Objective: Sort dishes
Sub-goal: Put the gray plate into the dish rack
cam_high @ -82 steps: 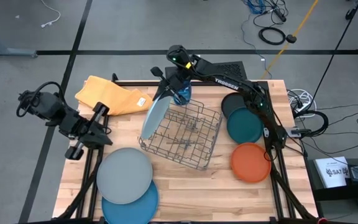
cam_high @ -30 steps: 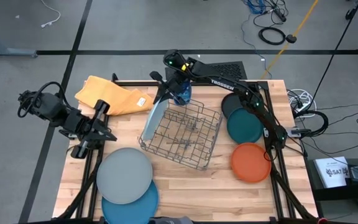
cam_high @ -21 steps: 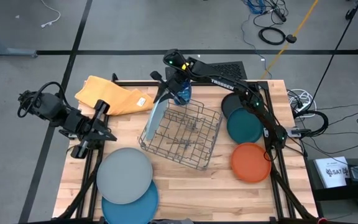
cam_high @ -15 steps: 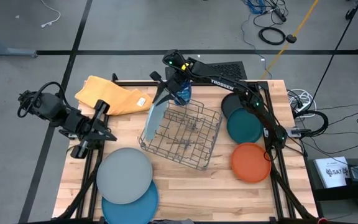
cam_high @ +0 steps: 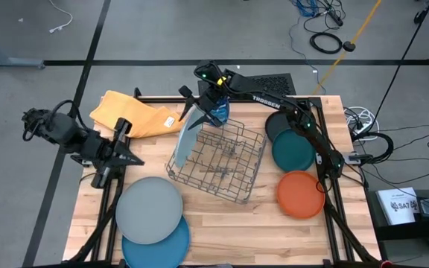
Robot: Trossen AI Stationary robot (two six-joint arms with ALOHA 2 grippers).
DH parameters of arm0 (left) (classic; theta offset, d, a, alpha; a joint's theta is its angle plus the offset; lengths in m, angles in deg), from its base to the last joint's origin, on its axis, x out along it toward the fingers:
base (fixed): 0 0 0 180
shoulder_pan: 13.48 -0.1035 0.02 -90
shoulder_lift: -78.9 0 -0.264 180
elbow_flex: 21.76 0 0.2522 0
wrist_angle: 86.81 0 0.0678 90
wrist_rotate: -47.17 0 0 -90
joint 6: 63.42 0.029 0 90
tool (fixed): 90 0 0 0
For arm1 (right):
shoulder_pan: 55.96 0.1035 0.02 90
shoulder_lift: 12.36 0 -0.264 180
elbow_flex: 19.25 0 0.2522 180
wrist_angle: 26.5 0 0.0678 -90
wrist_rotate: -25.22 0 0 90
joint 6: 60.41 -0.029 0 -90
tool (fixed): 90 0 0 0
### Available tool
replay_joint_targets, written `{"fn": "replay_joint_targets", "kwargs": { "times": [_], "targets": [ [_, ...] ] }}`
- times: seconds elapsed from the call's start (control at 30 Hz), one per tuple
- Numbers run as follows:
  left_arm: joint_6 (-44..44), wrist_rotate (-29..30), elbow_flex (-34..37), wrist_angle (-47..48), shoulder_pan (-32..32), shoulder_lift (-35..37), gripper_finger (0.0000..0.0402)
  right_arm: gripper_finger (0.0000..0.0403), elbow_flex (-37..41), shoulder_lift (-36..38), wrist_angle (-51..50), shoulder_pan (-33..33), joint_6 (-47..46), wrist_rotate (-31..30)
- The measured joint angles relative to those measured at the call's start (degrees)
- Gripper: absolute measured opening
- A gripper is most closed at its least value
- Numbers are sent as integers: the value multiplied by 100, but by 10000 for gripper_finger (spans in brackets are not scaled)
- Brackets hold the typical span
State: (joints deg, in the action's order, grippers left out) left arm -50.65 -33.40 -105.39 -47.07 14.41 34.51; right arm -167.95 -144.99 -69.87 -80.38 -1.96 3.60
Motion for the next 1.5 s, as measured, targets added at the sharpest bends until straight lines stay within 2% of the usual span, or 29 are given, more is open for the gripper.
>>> {"fn": "replay_joint_targets", "kwargs": {
  "times": [0.1, 0.37, 0.47, 0.57, 0.83, 1.1, 1.37, 1.43, 1.5],
  "targets": [
    [-25, 331, 0, 92, -2, -60, 0, 199, 0, 81, 108, 33, -307, -215],
    [-27, 349, 0, 228, 0, -176, 0, 204, -4, 456, 107, 176, -377, -682],
    [-23, 355, 1, 261, 0, -228, 0, 204, -7, 701, 58, 292, -380, -1365],
    [-9, 474, 0, 324, 1, -305, 0, 203, -7, 988, -165, 431, -381, -2300],
    [-143, 1316, 0, 538, -2, -731, 0, 189, -7, 2074, -1337, 879, -304, -4588],
    [-637, 1987, 0, 802, -17, -1503, 0, 161, -9, 3012, -2626, 1542, -796, -6251],
    [-1220, 1990, 0, 888, -17, -2500, 0, 141, -9, 3464, -3888, 2261, -1589, -7830],
    [-1532, 1696, 0, 1131, -17, -2755, 0, 137, -9, 3560, -4171, 2409, -1805, -8066],
    [-1978, 1102, 0, 1456, -17, -2994, 0, 135, -7, 3681, -4411, 2553, -2039, -8231]
  ]
}}
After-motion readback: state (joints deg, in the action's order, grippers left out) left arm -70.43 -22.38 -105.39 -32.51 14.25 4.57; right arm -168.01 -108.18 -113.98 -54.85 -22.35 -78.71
